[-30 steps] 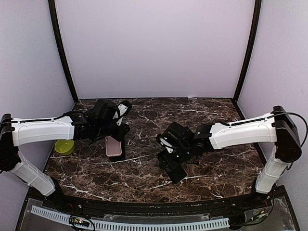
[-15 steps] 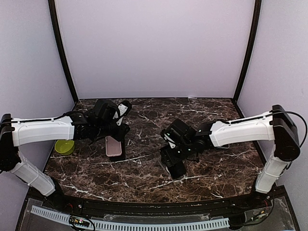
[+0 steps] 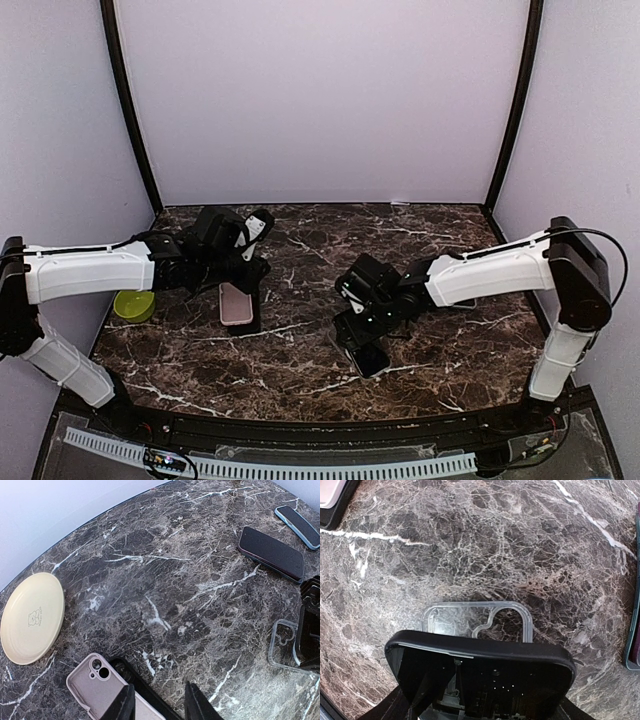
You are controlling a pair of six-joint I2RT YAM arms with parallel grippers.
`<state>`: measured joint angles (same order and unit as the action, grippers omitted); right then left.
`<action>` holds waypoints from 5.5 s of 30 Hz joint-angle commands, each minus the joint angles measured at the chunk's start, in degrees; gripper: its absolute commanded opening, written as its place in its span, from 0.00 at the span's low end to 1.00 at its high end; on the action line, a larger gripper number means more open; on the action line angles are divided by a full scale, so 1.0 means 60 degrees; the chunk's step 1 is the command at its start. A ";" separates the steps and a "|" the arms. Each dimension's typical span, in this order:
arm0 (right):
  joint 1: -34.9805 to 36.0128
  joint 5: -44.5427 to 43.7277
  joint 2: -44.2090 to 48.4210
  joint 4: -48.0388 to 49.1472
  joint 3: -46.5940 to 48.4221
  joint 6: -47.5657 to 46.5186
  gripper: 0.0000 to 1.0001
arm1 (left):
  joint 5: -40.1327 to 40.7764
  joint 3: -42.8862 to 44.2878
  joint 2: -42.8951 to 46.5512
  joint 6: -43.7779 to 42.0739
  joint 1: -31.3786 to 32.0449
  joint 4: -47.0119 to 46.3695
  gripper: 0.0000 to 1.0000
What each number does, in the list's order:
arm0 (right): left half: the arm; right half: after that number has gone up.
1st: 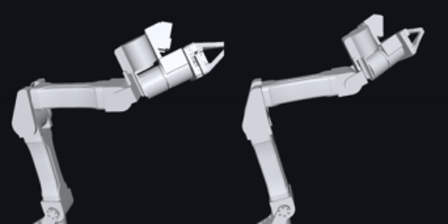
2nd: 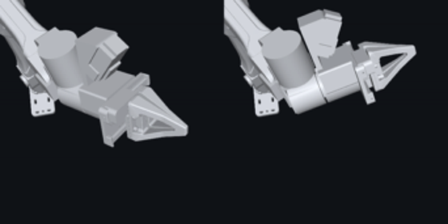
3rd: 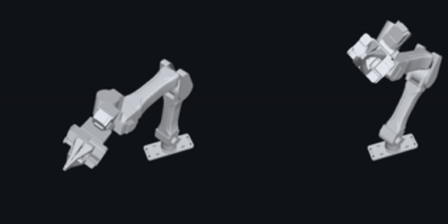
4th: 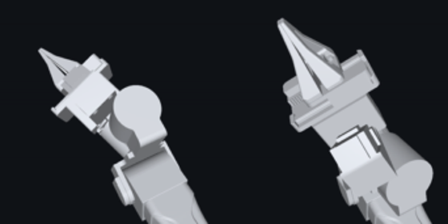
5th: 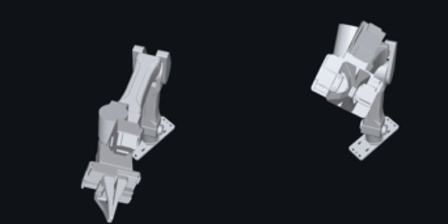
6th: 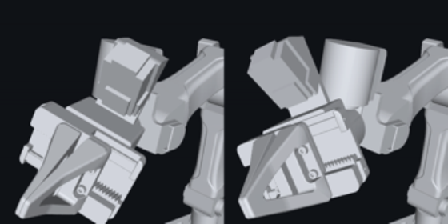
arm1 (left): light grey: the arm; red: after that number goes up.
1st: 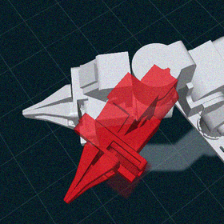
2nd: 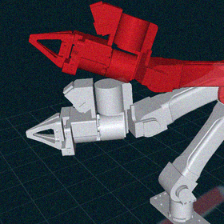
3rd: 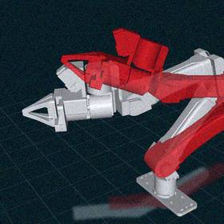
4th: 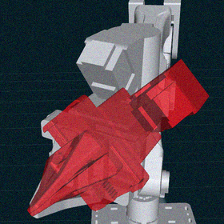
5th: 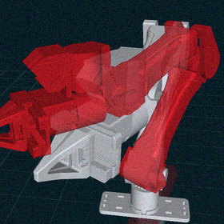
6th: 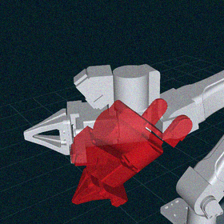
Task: Put the phone into the phone case
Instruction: Install the phone into the phone case, then adjust the phone and the phone case.
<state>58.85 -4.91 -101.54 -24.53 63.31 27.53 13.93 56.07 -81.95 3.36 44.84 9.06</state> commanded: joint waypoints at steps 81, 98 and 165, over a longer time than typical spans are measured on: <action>-0.0924 0.0905 -0.0568 0.0821 -0.0149 -0.1447 0.11 | -0.2264 0.0627 -0.4504 0.0280 0.2473 -0.0914 0.29; -0.1151 0.0195 0.1203 -0.0120 -0.0852 -0.1122 0.12 | -0.2731 -0.0209 -0.3098 -0.0456 0.2473 -0.1157 0.33; 0.1222 0.1099 0.3948 -0.1130 -0.3428 0.1854 0.17 | 0.1197 0.2332 -0.4031 -0.3150 0.2397 -0.0486 0.40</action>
<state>67.53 -1.26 -81.34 -27.16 40.91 42.50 17.85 71.81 -111.74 -13.45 60.03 6.48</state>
